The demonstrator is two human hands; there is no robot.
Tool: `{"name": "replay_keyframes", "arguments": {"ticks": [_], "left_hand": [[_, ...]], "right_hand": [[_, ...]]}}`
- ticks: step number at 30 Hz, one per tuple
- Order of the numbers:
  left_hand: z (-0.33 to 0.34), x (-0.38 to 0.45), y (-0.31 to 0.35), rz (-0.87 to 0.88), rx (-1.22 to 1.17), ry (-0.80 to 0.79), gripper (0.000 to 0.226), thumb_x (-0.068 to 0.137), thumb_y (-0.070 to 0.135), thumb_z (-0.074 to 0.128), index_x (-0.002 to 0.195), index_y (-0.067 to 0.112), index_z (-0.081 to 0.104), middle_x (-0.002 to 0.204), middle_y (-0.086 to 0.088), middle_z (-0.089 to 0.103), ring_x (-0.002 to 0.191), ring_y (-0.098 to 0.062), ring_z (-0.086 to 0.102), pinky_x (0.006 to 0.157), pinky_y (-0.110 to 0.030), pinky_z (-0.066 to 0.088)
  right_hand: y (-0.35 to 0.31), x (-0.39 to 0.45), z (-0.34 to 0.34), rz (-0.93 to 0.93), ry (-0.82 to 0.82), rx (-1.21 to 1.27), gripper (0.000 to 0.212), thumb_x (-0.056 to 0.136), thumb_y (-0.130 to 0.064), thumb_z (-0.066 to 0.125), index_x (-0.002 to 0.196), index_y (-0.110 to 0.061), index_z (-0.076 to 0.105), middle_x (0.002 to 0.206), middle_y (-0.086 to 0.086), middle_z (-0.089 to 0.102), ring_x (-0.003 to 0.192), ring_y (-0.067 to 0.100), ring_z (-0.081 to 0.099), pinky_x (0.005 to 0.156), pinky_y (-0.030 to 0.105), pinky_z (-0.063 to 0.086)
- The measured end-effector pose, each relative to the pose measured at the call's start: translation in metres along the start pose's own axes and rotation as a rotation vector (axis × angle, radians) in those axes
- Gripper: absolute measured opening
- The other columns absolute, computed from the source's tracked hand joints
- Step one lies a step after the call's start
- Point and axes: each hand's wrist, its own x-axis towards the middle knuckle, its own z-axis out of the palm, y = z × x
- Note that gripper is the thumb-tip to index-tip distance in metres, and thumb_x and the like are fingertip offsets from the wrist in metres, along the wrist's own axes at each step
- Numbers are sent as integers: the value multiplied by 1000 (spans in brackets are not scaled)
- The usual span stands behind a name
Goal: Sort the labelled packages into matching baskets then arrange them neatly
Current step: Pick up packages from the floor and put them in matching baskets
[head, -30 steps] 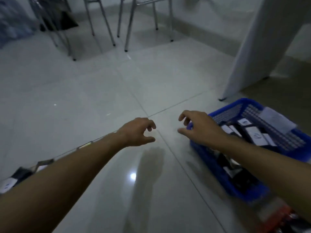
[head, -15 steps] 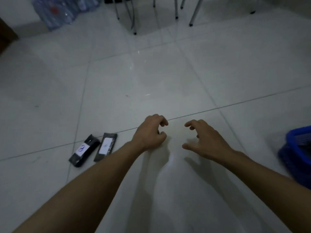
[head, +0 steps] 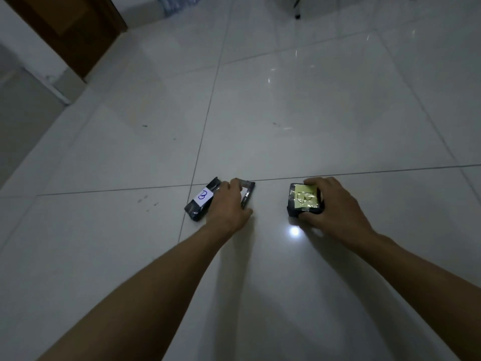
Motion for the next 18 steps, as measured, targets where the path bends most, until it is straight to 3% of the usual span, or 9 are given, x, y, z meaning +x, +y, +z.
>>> {"name": "replay_keyframes", "arguments": {"ticks": [5, 8, 12, 16, 18], "left_hand": [[8, 6, 4, -128, 69, -12, 58, 75, 15, 71, 122, 6, 37, 118, -15, 53, 107, -33, 53, 86, -42, 48], [14, 2, 16, -69, 93, -57, 57, 74, 10, 68, 120, 9, 35, 124, -14, 43, 106, -37, 52, 86, -46, 48], [8, -2, 50, 4, -43, -96, 59, 68, 18, 75, 113, 15, 36, 116, -7, 41, 99, -32, 52, 79, -43, 52], [-3, 0, 104, 177, -124, -79, 72, 61, 23, 81, 120, 14, 40, 113, -7, 45, 96, -28, 52, 71, -43, 55], [-4, -2, 144, 295, -115, -69, 75, 61, 24, 80, 124, 14, 41, 118, -7, 46, 100, -26, 51, 76, -40, 53]], "right_hand": [[-3, -4, -6, -45, 32, 21, 65, 69, -25, 82, 128, -26, 56, 119, -8, 53, 83, 12, 54, 72, 26, 37], [-1, -5, -28, -52, 61, 8, 60, 71, -25, 80, 126, -27, 56, 115, -9, 52, 78, 10, 53, 69, 26, 36], [9, -11, -72, -74, 119, -51, 62, 69, -31, 84, 125, -27, 56, 113, -9, 51, 77, 11, 54, 69, 27, 38], [23, -24, -138, -78, 148, -146, 63, 70, -31, 84, 126, -25, 55, 112, -6, 52, 78, 11, 55, 68, 26, 38], [34, -39, -179, -56, 182, -196, 64, 71, -33, 84, 127, -25, 54, 112, -5, 52, 79, 11, 57, 69, 25, 40]]}}
